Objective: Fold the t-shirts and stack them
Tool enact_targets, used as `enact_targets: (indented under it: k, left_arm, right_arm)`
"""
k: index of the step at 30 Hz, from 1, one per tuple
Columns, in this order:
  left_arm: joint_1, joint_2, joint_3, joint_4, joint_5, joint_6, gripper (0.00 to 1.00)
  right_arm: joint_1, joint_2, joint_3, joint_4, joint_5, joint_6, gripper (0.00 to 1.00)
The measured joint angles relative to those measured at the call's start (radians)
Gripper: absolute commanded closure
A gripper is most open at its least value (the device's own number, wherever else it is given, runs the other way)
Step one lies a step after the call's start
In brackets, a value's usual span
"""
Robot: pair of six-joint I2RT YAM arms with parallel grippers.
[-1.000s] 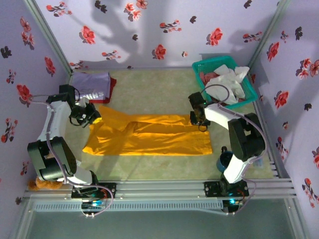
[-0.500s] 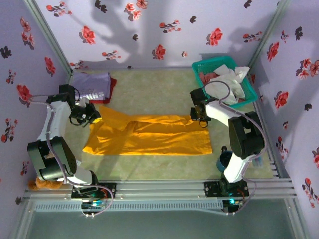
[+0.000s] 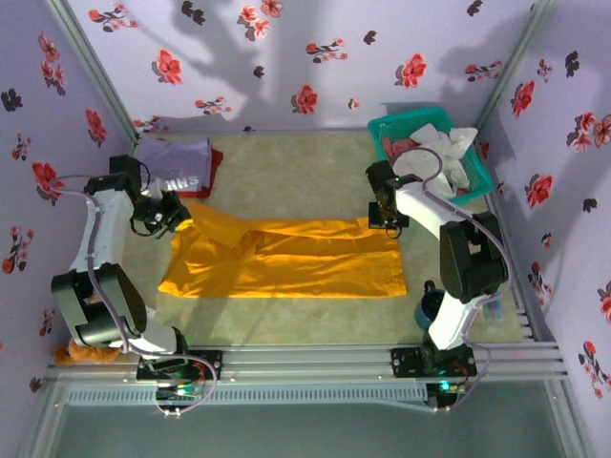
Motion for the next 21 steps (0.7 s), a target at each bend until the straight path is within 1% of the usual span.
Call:
enact_targets:
  k: [7,10,15,21]
  left_arm:
    - [0.0,0.0,0.016,-0.029,-0.016,0.022,1.0]
    - [0.0,0.008,0.031,-0.046,-0.027,0.032,1.0]
    - [0.005,0.049,0.11,-0.08,-0.043,0.064,1.0]
    - [0.006,0.05,0.098,-0.08,-0.044,0.074,1.0]
  right_arm:
    - [-0.048,0.023,0.002,-0.131,0.001,-0.009,1.0]
    - [-0.052,0.041,0.034,-0.156,-0.008,-0.015,1.0]
    - [-0.06,0.066,0.081,-0.192,-0.032,-0.034,1.0]
    - [-0.063,0.072,0.092,-0.207,-0.052,-0.045,1.0]
